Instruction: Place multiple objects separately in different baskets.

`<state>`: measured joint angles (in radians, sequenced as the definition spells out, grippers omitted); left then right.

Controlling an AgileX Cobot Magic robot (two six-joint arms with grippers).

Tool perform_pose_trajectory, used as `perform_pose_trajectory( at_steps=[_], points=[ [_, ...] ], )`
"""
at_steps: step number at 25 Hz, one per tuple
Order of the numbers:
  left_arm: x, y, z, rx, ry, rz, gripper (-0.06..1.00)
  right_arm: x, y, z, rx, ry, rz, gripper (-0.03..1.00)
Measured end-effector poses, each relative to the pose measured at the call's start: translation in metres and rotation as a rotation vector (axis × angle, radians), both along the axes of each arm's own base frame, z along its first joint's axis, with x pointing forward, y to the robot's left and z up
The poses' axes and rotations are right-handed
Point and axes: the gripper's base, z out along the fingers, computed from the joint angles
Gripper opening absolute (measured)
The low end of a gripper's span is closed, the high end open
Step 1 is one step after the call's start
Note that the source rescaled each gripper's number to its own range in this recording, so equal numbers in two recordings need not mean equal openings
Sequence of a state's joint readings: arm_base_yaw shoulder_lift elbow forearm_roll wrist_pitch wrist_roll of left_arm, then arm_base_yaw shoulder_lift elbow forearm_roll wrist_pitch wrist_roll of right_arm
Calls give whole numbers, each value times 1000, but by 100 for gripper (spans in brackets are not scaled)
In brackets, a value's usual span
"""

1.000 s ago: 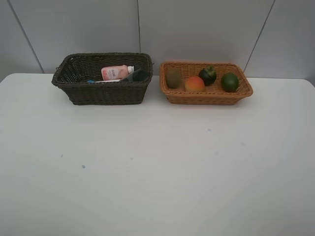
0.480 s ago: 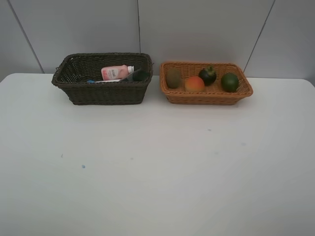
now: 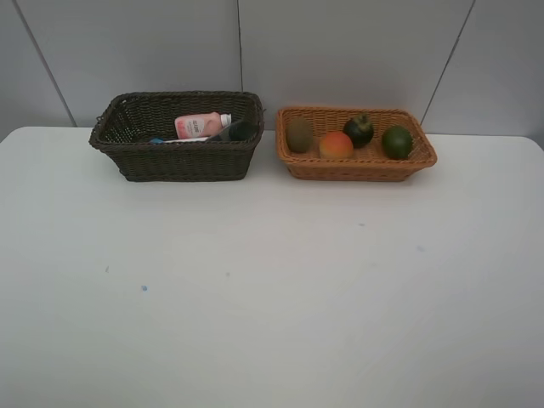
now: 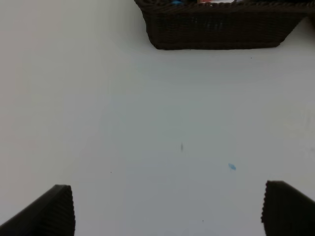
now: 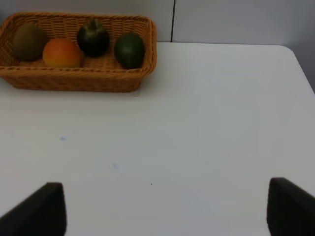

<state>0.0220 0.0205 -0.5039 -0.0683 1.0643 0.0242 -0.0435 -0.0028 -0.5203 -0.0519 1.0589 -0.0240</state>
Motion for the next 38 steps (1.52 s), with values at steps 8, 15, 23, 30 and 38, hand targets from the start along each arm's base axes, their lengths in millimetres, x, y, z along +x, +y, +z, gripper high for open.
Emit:
perform_pose_trajectory(
  at_steps=[8,15,23,30,38],
  points=[
    [0,0,0,0,0,0,100,0,0,0,0,0,0,99],
    [-3,0,-1,0,-21,0,100,0,0,0,0,0,0,99],
    [-4,0,-1,1,-25,0,100,0,0,0,0,-1,0,99],
    [-4,0,-1,1,-26,0,100,0,0,0,0,-1,0,99],
    [-4,0,-1,1,-26,0,100,0,0,0,0,-1,0,99]
  ],
)
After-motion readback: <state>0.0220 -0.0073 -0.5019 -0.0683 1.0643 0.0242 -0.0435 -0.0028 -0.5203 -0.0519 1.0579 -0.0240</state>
